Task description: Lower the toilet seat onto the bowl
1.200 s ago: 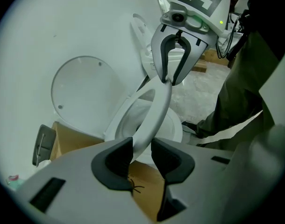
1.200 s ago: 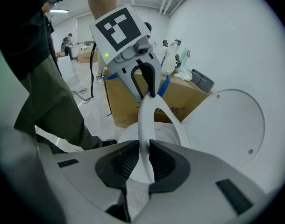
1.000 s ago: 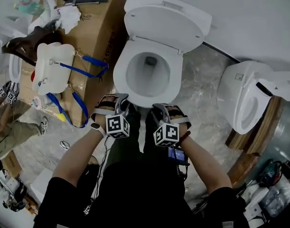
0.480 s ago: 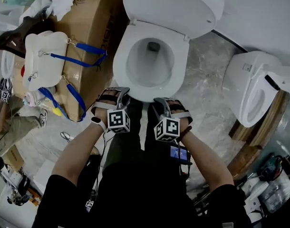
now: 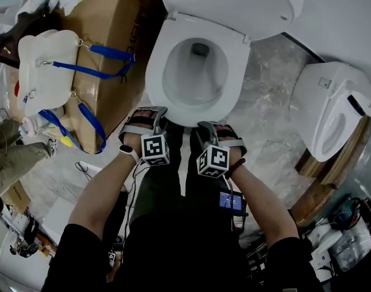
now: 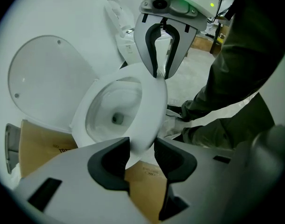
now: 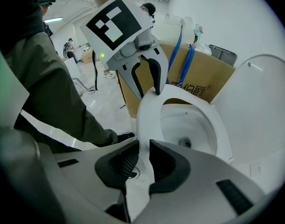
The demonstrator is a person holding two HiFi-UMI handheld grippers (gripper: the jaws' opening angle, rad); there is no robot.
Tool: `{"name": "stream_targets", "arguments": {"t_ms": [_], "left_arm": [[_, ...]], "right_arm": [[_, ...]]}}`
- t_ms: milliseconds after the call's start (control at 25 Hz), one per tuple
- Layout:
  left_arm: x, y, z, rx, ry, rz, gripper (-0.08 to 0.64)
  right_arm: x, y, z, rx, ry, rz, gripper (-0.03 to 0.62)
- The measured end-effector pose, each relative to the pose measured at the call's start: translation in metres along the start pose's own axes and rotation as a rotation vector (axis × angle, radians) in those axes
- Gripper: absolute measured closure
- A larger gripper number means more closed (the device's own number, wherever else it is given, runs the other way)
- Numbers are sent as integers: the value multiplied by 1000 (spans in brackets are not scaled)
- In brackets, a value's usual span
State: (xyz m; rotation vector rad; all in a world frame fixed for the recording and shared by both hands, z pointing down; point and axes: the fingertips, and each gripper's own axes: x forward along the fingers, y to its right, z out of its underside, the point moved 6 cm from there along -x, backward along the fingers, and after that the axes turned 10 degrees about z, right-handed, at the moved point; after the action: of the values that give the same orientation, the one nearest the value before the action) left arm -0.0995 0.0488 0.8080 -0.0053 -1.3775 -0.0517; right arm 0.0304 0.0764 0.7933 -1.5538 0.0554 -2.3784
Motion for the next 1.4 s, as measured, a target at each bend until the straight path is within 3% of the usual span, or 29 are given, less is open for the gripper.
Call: {"name": "stream_targets", "arguments": {"t_ms": [200, 280, 360, 520, 680, 840, 1080, 1160, 1280, 1400], "left_arm": [[23, 6, 5, 10, -4, 27, 390], [34, 7, 7, 6, -9, 37, 390], [46, 9, 9, 9, -20, 47, 388], [65, 12, 15, 8, -44, 60, 388], [74, 14, 20, -45, -57, 93, 396], [79, 11, 30, -150, -50, 87, 454], [49, -8, 22, -303, 19, 38, 456], [32, -12, 12, -319, 54, 26, 457], [-3, -17, -13, -316, 138, 9, 463], [-52, -29, -36, -402, 262, -27, 471]], "right_arm": [[21, -10, 9, -1, -12, -10, 508], [30, -5, 15, 20, -15, 45, 522], [40, 10, 22, 89, -38, 112, 546], [54, 44, 34, 244, -89, 161, 546], [53, 44, 39, 252, -95, 150, 546], [49, 28, 42, 256, -103, 118, 546], [33, 23, 31, 299, -92, 106, 546], [21, 31, 22, 321, -54, 116, 546], [-6, 50, 6, 363, 20, 139, 546], [-39, 73, -8, 396, 65, 179, 546]]}}
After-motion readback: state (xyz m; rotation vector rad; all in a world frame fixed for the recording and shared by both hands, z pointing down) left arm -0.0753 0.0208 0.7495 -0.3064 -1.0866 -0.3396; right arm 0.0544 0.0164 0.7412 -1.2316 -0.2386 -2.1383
